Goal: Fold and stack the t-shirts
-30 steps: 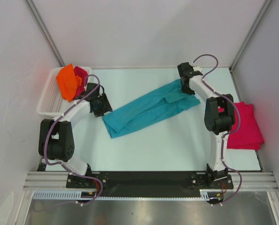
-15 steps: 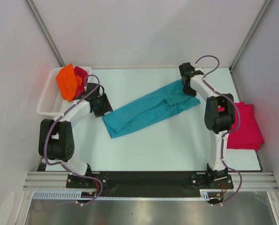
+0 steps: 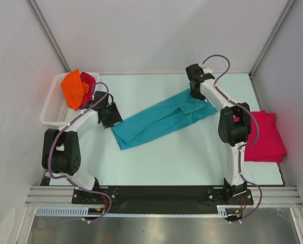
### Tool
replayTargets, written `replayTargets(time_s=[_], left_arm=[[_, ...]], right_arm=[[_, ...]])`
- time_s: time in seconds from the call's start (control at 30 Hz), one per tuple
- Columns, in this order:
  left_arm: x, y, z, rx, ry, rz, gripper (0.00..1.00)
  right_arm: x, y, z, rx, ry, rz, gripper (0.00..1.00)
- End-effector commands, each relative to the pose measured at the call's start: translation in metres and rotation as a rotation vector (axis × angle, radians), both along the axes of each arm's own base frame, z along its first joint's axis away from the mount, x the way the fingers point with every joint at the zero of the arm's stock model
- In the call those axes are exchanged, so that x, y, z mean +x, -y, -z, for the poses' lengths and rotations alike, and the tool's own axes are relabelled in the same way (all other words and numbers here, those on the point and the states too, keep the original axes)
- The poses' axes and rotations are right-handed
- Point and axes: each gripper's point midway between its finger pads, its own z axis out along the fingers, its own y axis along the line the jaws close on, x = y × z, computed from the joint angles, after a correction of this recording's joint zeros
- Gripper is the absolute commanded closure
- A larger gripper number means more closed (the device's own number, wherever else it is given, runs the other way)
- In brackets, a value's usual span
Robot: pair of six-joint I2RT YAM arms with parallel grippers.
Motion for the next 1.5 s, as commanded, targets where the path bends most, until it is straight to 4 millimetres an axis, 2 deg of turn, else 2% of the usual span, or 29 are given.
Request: replayTargets(time_s=[0.0,0.17,0.33,0.57,0.67,0.7,0.73,0.77,0.8,0.83,0.9,0.93,1.07,1.13,1.17,1.23,1.27,1.33,1.37,1.4,1.47], left_arm=[[0.0,0.004,0.011,-0.045,-0.004,-0.019,0.42],[-0.006,0.01,0.035,-0.073,-0.055,-0.034,0.42],[-0.014,0.017,0.05,-0.084,-0.098,-0.033,0.43],[-0.023,0.019,0.049,-0.067,-0.109,-0.031,0.44],[-0.03,0.026,0.049,-0.056,-0.111,-0.01,0.45],[-0.035,0.027,0.052,-0.055,-0.119,-0.003,0.49],[-0.038,0.03,0.052,-0.061,-0.118,0.001,0.62],[-0.041,0.034,0.054,-0.074,-0.121,0.009,0.7],[-0.048,0.034,0.061,-0.078,-0.135,0.007,0.82],[-0.051,0.036,0.062,-0.089,-0.141,0.001,0.86],[-0.06,0.037,0.07,-0.081,-0.162,0.0,0.87],[-0.063,0.037,0.072,-0.077,-0.169,-0.002,0.87],[-0.08,0.036,0.08,-0.073,-0.2,-0.013,0.9],[-0.088,0.036,0.08,-0.08,-0.206,-0.021,0.96],[-0.099,0.036,0.084,-0.076,-0.226,-0.017,0.98],[-0.108,0.04,0.079,-0.087,-0.214,-0.012,1.0],[-0.121,0.042,0.082,-0.081,-0.231,0.001,1.0],[-0.132,0.048,0.076,-0.092,-0.216,0.014,1.0],[-0.143,0.047,0.079,-0.09,-0.236,0.012,1.0],[-0.145,0.05,0.073,-0.106,-0.214,0.007,1.0],[-0.16,0.052,0.074,-0.109,-0.228,0.016,1.0]], right_arm=[[0.005,-0.019,-0.015,0.022,0.029,-0.043,0.67],[0.005,-0.025,-0.004,0.031,0.012,-0.055,0.67],[0.015,-0.028,0.007,0.061,0.004,-0.061,0.67],[0.04,-0.031,0.022,0.081,-0.012,-0.061,0.68],[0.048,-0.031,0.014,0.1,0.003,-0.058,0.68],[0.05,-0.031,0.011,0.105,0.012,-0.055,0.67],[0.05,-0.029,0.01,0.108,0.013,-0.052,0.68],[0.05,-0.029,0.008,0.111,0.016,-0.053,0.68],[0.049,-0.028,0.006,0.113,0.018,-0.051,0.68],[0.047,-0.027,0.006,0.112,0.015,-0.051,0.68],[0.046,-0.024,-0.001,0.12,0.029,-0.048,0.68],[0.042,-0.022,0.004,0.117,0.014,-0.046,0.68],[0.041,-0.017,0.004,0.132,0.025,-0.043,0.68],[0.042,-0.015,0.004,0.135,0.024,-0.041,0.68],[0.042,-0.015,0.005,0.134,0.022,-0.043,0.68],[0.044,-0.013,0.006,0.137,0.021,-0.043,0.67],[0.047,-0.013,0.008,0.139,0.022,-0.045,0.67],[0.049,-0.012,0.013,0.142,0.012,-0.046,0.68],[0.052,-0.012,0.019,0.141,0.001,-0.045,0.67],[0.053,-0.015,0.021,0.148,-0.006,-0.051,0.67],[0.055,-0.018,0.029,0.152,-0.025,-0.053,0.67]])
